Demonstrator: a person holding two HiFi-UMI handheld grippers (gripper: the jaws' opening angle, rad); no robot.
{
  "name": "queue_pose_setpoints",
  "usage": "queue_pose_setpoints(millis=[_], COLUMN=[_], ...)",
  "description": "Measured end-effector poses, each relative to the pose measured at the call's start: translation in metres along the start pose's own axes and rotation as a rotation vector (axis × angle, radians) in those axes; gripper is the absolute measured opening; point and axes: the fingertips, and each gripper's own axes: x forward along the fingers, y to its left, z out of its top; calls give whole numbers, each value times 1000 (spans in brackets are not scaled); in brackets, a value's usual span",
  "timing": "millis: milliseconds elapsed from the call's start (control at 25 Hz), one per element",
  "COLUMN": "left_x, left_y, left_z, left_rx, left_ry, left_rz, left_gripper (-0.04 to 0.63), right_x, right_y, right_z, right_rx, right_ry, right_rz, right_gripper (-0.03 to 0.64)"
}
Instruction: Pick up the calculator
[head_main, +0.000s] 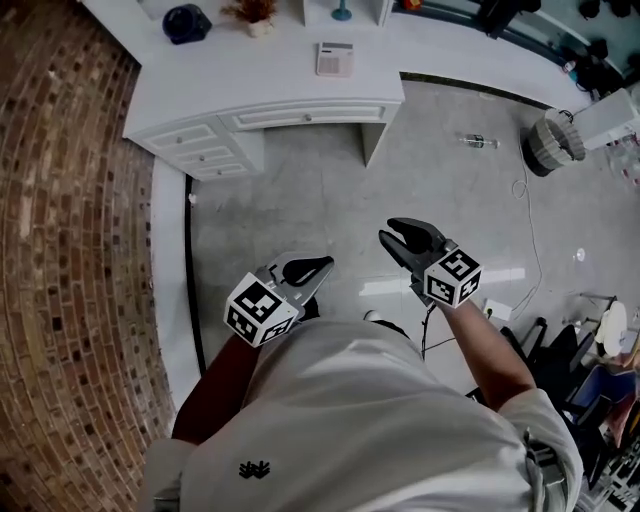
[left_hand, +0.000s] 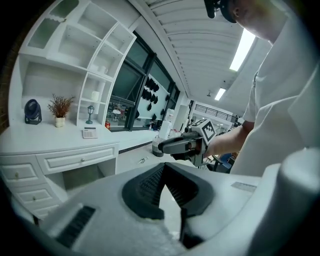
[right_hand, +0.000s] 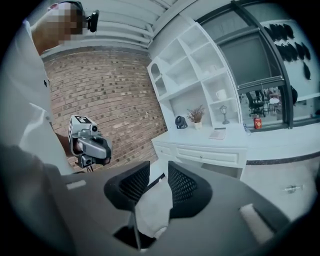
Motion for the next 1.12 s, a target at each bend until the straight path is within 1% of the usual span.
queue_pose_setpoints(millis=[160, 280, 440, 600, 680, 800, 1000, 1120], left_x=[-32, -50, -55, -49, -45, -39, -20, -1], left_y=[53, 87, 120, 143, 157, 191, 244, 272], left_z=[11, 12, 15, 25, 33, 48, 86, 109], left_rx=[23, 22, 1, -13, -16, -54, -65, -102], left_ry=[5, -4, -19, -28, -34, -56, -68, -85], left_rz=[-34, -30, -22, -20, -11, 26, 101, 134], left_gripper=[5, 6, 6, 6, 6, 6, 6, 6], right_x=[54, 84, 103, 119, 130, 151, 186, 209], right_y=[-2, -3, -18, -49, -68, -107, -195, -244], right_z=[30, 44, 56, 74, 82, 94, 119, 135], right_rx=[-23, -65, -98, -98, -99, -97, -60, -41], right_ry=[6, 42, 74, 71, 64, 65, 79, 106], right_rz=[-32, -31, -52, -77, -75, -50, -6, 36], right_gripper=[129, 129, 129, 129, 129, 127, 129, 129])
